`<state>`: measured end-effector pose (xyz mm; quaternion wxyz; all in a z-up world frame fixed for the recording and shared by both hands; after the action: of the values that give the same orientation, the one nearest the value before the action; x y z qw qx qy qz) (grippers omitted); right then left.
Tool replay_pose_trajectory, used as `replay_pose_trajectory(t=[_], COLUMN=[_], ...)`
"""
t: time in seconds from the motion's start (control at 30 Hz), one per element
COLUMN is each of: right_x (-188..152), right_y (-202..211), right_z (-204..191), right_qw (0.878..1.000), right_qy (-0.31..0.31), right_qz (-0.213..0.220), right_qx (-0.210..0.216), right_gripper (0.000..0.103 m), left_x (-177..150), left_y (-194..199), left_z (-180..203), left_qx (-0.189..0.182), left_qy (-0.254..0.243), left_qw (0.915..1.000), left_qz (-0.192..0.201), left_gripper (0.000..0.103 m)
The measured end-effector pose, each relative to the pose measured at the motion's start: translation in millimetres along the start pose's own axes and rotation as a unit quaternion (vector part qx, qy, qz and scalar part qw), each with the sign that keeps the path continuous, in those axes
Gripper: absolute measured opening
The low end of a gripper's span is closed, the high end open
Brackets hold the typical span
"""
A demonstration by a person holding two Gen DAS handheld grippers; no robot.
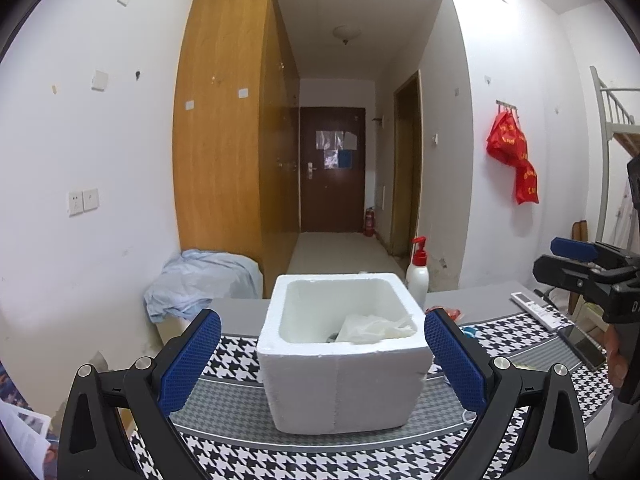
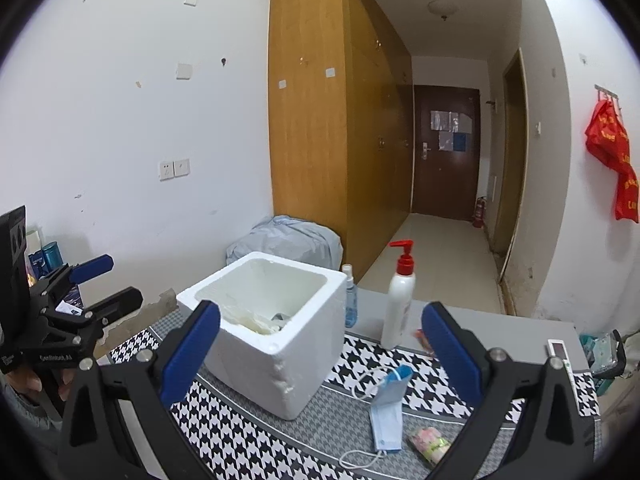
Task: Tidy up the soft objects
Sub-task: 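Move both tools away from the box back toward the table items, then reach the right gripper to the wrapped fruit bundle and close on it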
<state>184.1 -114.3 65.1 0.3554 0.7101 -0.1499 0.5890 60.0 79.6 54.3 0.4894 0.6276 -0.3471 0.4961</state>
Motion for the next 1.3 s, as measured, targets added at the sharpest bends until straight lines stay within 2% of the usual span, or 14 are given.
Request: replay_pose_trajectory(t=[0.27, 0.47, 0.57, 0.77, 0.93, 1.13, 1.3], right_x=[-21.5, -36.7, -44.9, -61.2, -73.9, -84.3, -92.6], right_y=[24.8, 33.8, 37.9, 42.4, 40.0, 37.5, 33.2], right_z=[5.0, 7.8, 4.8, 3.3, 6.7, 9.0, 12.1], right_qw=[0.999, 0.998, 0.997, 0.996, 0.996, 0.996, 0.996], right_qy=[-0.003, -0.003, 0.000, -0.007, -0.021, -0.021, -0.025], right_qz=[0.029, 0.035, 0.039, 0.041, 0.034, 0.025, 0.016], right_qx=[-0.032, -0.058, -0.063, -0.079, -0.077, -0.080, -0.085], right_gripper=[0.102, 0.102, 0.102, 0.102, 0.102, 0.102, 0.102], left_x=[-5.4, -17.5, -24.3, -32.5, -42.9, -50.2, -56.5], left_y=[11.7, 13.7, 16.3, 21.8, 18.2, 16.8, 13.3], left_z=[9.9, 17.4, 20.5, 25.0, 25.9, 33.0, 39.4], left_qx=[0.005, -0.009, -0.003, -0.015, -0.023, -0.016, -0.033], left_qy=[0.005, 0.011, 0.010, 0.001, 0.005, -0.005, -0.003], left_qw=[0.9997, 0.9996, 0.9995, 0.9991, 0.9994, 0.9994, 0.9991], left_qz=[0.025, 0.025, 0.028, 0.039, 0.027, 0.032, 0.026], left_gripper=[0.102, 0.102, 0.102, 0.102, 0.102, 0.102, 0.102])
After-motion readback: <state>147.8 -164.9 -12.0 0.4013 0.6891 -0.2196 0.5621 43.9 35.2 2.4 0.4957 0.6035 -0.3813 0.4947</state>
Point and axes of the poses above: each gripper's, at about its wrist camera, not at the fingertips, and y roughly against the way its jaws point, z to its right, x to its top, the point moved 2 cm from there along -y, roughly the way its jaws point, and after that the axes turned 6 degrees about x, right-handed, at the moved point
